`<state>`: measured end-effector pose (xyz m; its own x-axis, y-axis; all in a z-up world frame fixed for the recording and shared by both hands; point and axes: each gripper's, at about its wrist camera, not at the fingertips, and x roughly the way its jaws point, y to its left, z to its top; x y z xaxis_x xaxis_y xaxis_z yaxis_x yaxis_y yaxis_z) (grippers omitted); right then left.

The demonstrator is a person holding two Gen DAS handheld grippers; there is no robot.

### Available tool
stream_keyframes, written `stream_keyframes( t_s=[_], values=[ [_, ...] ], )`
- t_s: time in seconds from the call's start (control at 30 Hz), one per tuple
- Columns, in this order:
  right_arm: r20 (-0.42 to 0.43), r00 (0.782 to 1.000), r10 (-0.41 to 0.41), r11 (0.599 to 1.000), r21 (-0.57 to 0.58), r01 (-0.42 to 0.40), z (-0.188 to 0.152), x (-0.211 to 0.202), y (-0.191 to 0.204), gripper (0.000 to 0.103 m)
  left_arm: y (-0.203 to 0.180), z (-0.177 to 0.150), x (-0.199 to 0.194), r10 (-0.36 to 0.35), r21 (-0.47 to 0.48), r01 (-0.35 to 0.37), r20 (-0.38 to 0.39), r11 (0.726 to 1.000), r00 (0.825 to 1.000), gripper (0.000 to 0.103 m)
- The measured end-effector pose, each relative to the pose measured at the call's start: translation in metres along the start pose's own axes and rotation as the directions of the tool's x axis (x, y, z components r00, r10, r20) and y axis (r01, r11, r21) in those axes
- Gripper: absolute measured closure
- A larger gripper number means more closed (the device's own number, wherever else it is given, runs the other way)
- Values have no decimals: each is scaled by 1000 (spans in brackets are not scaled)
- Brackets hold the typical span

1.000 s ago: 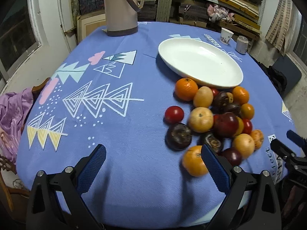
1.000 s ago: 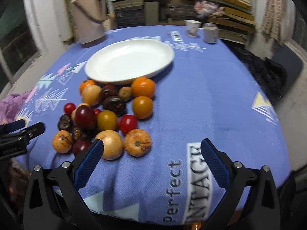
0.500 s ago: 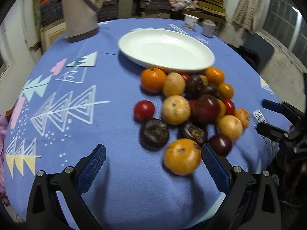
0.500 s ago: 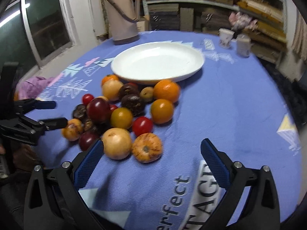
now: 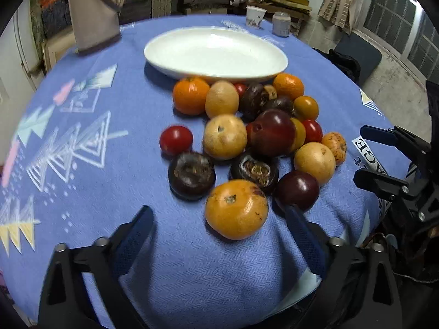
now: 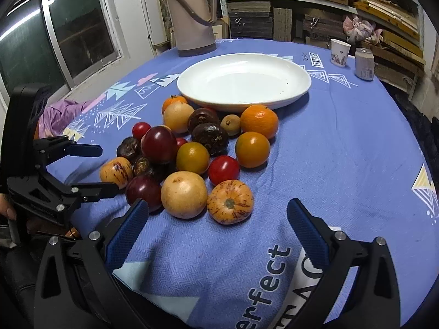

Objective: Organize fruits
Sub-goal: 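Grasp the orange persimmon with the left tool while the right tool grasps the striped orange fruit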

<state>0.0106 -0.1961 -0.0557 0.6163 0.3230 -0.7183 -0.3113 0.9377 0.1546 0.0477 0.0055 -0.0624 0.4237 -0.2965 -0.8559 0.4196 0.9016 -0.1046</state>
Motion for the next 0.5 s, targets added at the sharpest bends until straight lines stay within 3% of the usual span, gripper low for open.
stream_keyframes(
  t_s=[0.03, 0.07, 0.3, 0.37, 0.5],
  values=[
    [2, 1000, -9, 1000, 2, 9, 0, 0, 0, 4, 4, -1, 6, -18, -37, 17, -28, 999, 999, 37],
    [5, 1000, -17, 1000, 4, 17, 1, -1, -1, 4, 6, -2, 7, -14, -55, 13, -27, 998, 1000, 40],
    [8, 999, -33, 999, -3, 33, 2, -2, -1, 4, 2, 3, 7, -18, -41, 17, -17, 999, 1000, 41],
    [0, 999, -33, 999, 3, 33, 2, -1, -3, 4, 2, 4, 6, -55, -42, 54, -12, 998, 998, 58],
    [-18, 999, -43, 999, 0, 43, 2, 3, -4, 4, -1, 2, 6, -59, -33, 59, -9, 998, 998, 58]
  ],
)
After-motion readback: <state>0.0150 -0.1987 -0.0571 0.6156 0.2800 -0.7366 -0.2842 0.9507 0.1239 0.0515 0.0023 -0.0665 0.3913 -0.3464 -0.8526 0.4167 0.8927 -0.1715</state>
